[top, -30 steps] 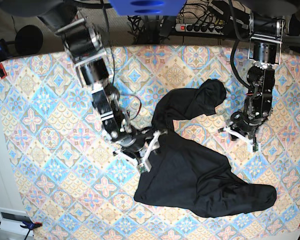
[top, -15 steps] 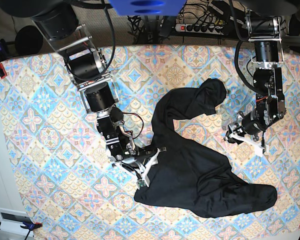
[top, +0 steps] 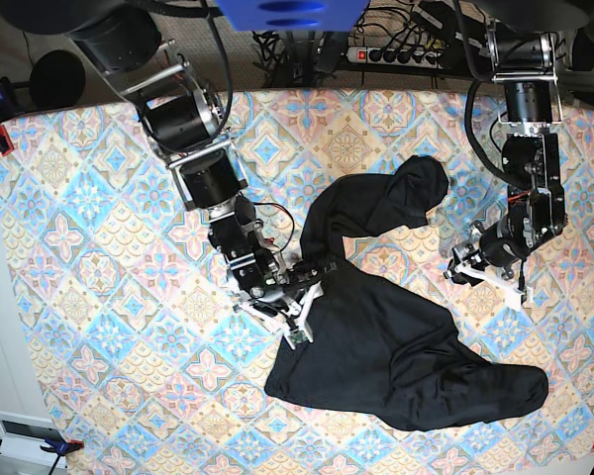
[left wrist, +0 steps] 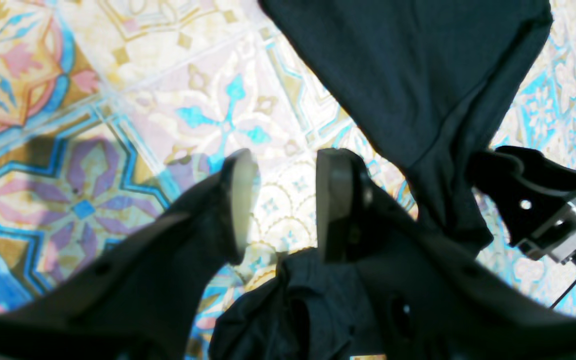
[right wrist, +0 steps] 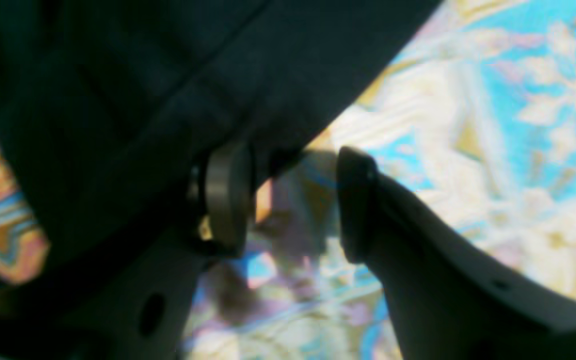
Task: Layout the t-shirt on the table in an organized manner, then fold the t-shirt properly
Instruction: 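Release the right gripper and reach it toward the shirt's bunched middle, then grasp the shirt fabric with the right gripper and pull it outward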
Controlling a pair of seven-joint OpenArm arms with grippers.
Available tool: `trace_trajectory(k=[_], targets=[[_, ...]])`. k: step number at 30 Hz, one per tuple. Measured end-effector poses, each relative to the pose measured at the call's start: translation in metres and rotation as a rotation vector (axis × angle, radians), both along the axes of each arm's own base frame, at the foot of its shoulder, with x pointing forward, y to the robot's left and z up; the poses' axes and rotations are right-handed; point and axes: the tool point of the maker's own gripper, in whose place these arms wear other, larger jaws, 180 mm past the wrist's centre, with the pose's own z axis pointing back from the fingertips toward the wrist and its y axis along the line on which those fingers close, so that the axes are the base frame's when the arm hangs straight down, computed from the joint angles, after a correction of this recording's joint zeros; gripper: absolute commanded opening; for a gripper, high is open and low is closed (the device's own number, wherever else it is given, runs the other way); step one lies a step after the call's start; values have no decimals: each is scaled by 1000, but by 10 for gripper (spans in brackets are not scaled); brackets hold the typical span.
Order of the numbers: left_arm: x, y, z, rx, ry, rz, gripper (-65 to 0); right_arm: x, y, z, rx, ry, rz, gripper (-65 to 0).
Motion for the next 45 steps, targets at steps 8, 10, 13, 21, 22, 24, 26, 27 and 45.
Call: trace_trajectory(k=[8,10,13,21,22,24,26,27,45], targets=[[0,-12,-3,-27,0,-7,-450,-10,20,-4,-75,-48,113,-384],[1,-12,-3,-25,1,-5,-450,-12,23,-5,-67,-58,117,-404],[1,-17,-4,-36,1,-9,-450,-15,26,-6,-52,-60,122,-492],[-8,-18,-13,-37,23,-7,-450,-20,35,8,-39,-67,154,-650],[-9,-17,-14,-35,26,-6,-450,-19,38,16,-32,-83,160,-650],[-8,-17,-14,-37,24,-6,-450,-15,45,38,-15,-131,169,-650],[-6,-17,-12,-34,18,-4,-450,-14,55,59,25,-185,177,-650],[-7,-17,-12,-35,19,-5,-450,-18,56,61,36,-193,179,-650],[-7,-15,-12,-33,20,-3,-450,-69,-168,26,-93,-132,-145,-650]])
